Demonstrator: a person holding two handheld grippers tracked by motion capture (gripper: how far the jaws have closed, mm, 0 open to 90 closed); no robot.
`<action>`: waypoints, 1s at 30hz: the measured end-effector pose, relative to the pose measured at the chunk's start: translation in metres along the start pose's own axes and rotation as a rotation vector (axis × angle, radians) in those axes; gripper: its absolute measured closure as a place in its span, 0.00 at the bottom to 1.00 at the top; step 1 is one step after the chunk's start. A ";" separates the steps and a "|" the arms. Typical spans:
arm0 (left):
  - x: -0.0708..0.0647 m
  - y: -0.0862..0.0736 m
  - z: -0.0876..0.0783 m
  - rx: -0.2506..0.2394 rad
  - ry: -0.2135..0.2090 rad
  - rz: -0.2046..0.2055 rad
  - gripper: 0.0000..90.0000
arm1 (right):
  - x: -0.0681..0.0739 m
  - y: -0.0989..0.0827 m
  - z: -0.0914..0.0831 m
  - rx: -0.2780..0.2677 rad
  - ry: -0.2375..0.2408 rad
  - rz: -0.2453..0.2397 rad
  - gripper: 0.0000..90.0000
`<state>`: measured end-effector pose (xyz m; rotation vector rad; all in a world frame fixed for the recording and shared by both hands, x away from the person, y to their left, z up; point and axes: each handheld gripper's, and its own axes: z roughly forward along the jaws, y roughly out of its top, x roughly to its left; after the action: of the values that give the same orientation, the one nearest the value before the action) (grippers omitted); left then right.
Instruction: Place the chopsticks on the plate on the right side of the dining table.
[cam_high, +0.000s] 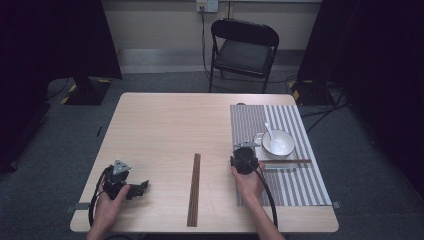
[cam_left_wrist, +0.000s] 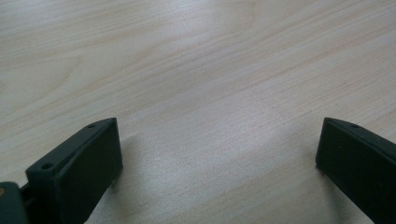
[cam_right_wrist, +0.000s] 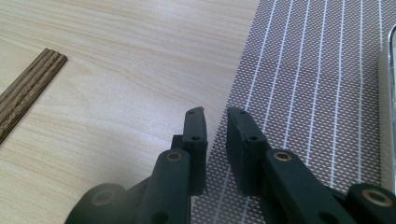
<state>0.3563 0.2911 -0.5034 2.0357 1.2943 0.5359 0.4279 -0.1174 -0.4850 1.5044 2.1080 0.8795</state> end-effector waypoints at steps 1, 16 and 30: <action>0.000 0.000 0.000 0.000 0.000 0.000 0.00 | 0.000 0.000 0.000 0.000 -0.002 -0.001 0.87; 0.000 0.000 0.000 0.000 0.000 0.000 0.00 | 0.006 -0.003 -0.005 -0.001 0.034 -0.021 0.86; 0.000 0.000 0.000 0.000 0.000 0.001 0.00 | 0.001 -0.004 -0.005 0.005 0.022 -0.020 0.86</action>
<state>0.3563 0.2911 -0.5034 2.0364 1.2940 0.5361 0.4215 -0.1185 -0.4842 1.4806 2.1381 0.8879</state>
